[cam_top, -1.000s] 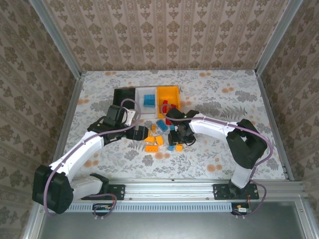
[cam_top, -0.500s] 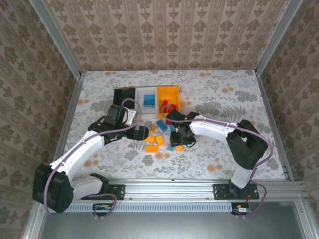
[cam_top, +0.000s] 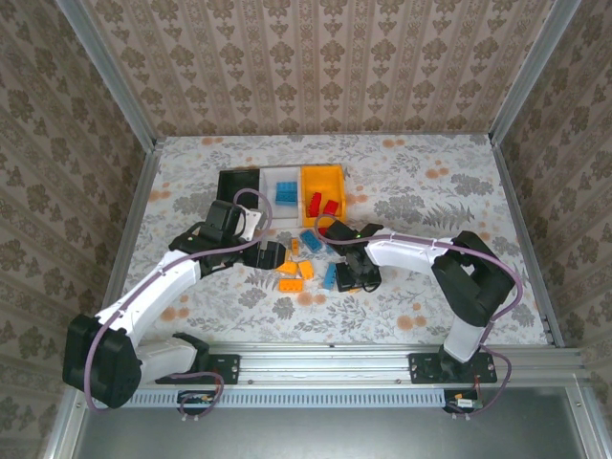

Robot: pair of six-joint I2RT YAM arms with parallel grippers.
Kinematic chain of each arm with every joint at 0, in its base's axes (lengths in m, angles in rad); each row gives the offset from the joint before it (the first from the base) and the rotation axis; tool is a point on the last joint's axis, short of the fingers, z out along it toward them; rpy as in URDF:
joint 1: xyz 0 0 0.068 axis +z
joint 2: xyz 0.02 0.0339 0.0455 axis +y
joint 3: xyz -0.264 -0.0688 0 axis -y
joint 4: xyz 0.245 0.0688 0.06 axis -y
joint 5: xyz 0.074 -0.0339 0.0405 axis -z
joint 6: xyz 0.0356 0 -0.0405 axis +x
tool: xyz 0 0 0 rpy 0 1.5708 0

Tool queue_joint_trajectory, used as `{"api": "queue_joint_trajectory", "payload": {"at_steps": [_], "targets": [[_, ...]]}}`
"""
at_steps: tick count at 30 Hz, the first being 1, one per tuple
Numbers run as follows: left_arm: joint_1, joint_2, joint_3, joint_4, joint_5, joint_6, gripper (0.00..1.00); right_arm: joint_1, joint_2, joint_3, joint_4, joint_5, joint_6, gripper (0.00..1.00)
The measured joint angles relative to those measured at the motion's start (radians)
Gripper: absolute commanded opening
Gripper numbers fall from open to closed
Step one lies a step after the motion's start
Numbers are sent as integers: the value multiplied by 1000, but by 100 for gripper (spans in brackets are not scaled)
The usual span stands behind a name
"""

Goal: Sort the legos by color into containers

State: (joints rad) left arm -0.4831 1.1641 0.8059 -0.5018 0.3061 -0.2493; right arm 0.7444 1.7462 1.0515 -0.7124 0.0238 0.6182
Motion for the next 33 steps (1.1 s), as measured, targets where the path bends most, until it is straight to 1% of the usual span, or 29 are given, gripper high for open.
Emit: {"api": "queue_joint_trajectory", "payload": {"at_steps": [3, 5, 8, 10, 15, 20, 24, 27, 33], "targets": [[0, 0, 0, 0, 0, 0, 100, 0, 0, 0, 3, 0, 0, 51], [0, 0, 0, 0, 0, 0, 100, 0, 1, 1, 6, 2, -2, 49], [0, 0, 0, 0, -1, 0, 100, 0, 6, 10, 6, 6, -7, 41], [0, 0, 0, 0, -8, 0, 100, 0, 8, 17, 7, 8, -8, 38], [0, -16, 0, -18, -68, 1, 100, 0, -2, 23, 4, 7, -8, 37], [25, -118, 0, -39, -141, 0, 100, 0, -82, 72, -4, -13, -8, 37], [94, -227, 0, -40, -178, -5, 100, -1, -101, 174, 54, -89, -5, 34], [141, -294, 0, -46, -196, -13, 100, -2, -57, 253, 137, -177, 12, 34], [219, -391, 0, -53, -202, -20, 100, -2, 182, 488, 274, -327, 42, 34]]}}
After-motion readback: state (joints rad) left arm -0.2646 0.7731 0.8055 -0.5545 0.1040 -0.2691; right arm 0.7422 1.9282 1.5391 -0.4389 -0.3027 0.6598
